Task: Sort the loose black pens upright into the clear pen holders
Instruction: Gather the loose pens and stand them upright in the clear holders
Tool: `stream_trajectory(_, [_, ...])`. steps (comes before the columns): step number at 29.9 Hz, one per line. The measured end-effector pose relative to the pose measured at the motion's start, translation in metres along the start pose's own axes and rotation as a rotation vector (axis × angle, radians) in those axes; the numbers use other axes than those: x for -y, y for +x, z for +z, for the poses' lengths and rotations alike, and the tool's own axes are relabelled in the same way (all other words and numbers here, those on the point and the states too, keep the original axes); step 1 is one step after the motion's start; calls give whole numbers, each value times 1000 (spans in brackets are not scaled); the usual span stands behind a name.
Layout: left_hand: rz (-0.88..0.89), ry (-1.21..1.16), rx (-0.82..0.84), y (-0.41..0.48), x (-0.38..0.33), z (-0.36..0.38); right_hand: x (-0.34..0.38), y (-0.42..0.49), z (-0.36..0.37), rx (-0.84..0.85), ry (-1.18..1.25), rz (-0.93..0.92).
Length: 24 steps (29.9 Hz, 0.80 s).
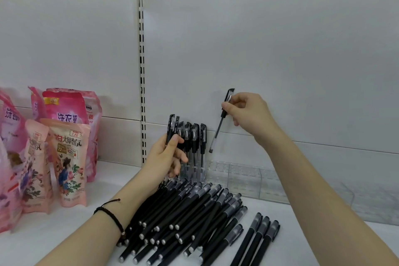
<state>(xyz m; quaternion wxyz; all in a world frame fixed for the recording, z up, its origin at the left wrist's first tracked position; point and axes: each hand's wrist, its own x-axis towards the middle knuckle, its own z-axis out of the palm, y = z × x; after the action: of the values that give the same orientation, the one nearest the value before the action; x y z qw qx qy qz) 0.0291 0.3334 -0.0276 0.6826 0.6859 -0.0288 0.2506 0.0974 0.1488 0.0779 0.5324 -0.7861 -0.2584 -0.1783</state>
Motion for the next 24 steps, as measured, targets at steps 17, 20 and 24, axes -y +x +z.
stream_trajectory(17, [-41, -24, -6, 0, -2, -1, -28, -8, 29, 217, -517, 19])
stream_trajectory(20, [-116, -129, -1, 2, -6, 3, -28, -11, 34, 223, -603, 35])
stream_trajectory(24, [-134, -190, 62, 1, -7, 6, -21, -10, 26, 304, -677, 79])
